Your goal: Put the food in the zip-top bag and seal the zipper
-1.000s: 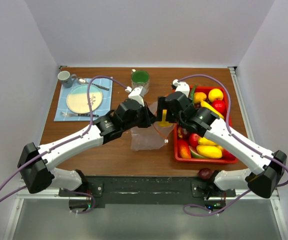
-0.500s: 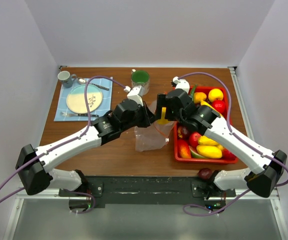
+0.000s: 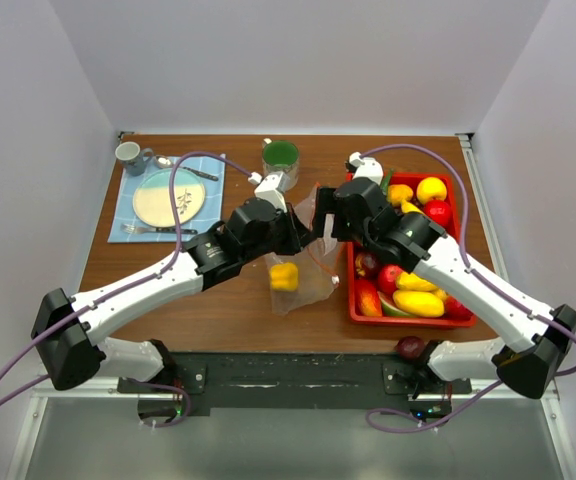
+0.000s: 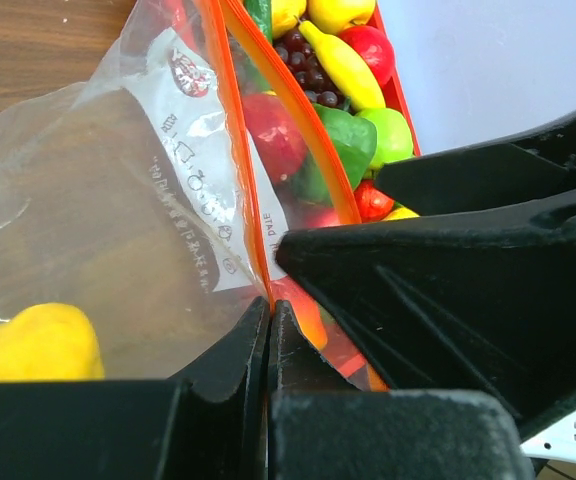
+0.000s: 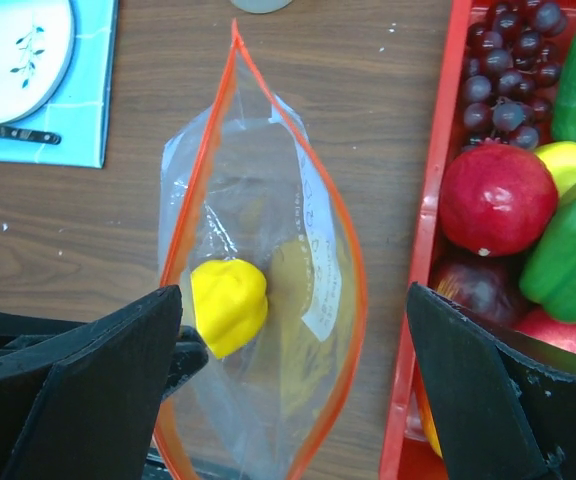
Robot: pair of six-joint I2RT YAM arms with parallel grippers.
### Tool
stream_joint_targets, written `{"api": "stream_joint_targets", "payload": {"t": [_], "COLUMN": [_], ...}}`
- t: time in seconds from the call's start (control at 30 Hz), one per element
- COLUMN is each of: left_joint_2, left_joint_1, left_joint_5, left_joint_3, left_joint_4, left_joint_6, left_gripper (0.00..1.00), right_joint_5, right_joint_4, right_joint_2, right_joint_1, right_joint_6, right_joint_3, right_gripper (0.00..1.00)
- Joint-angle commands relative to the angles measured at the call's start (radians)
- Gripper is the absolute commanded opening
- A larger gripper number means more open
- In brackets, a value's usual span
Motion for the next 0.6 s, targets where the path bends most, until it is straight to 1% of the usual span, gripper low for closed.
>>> {"api": "stream_joint_targets", "payload": {"t": [0.0,0.1,0.17,0.23,0.27,0.4,0.47,0.57], "left_joint_2": [-0.011,-0.012,-0.014,-0.025,-0.028,-0.054,-0.061,-0.077], "left_joint_1": [0.003,0.029,0.051,0.075,0.081,0.107,0.126,0.173], "left_joint_5": [-0.057,-0.104,-0.115,-0.123,-0.136,-0.144,-0.114,-0.058], "left_joint_3": [0.019,0.025,0.024,0.019,0.019,0.024,0.039,0.070], "left_joint_4": [-0.012,-0.081,-0.130,-0.163,-0.173,-0.207,-0.211,-0.222], "left_joint_6": [-0.005,0.001,0.017,0.034,0.055,0.123,0.175,0.238], "left_gripper": [0.00,0.00,0.00,0.00,0.00,0.00,0.00,0.00], "right_joint_5": [0.092,0.155,0.181,0.160,0.114,0.091,0.051,0.017], "right_joint_4": [-0.039,-0.076,-0.099,-0.110,-0.105,-0.059,-0.045,0.014], "right_joint_2": [-0.053,-0.069,-0.076,-0.082,-0.093,-0.102,-0.089,-0.072], "right_joint_1": [-0.003,-0.008,-0.041,-0.093,-0.161,-0.285,-0.346,-0.399], "right_joint_6": [-0.019,-0.030,-0.035,-0.043,-0.047,-0.067,-0.069,-0.062], "right_joint_3": [0.067,0.092,0.090,0.064,0.049,-0.063,-0.089,-0.150], "right_gripper": [0.99,0.99,0.99,0.99,0.99,0.99,0.99,0.99]}}
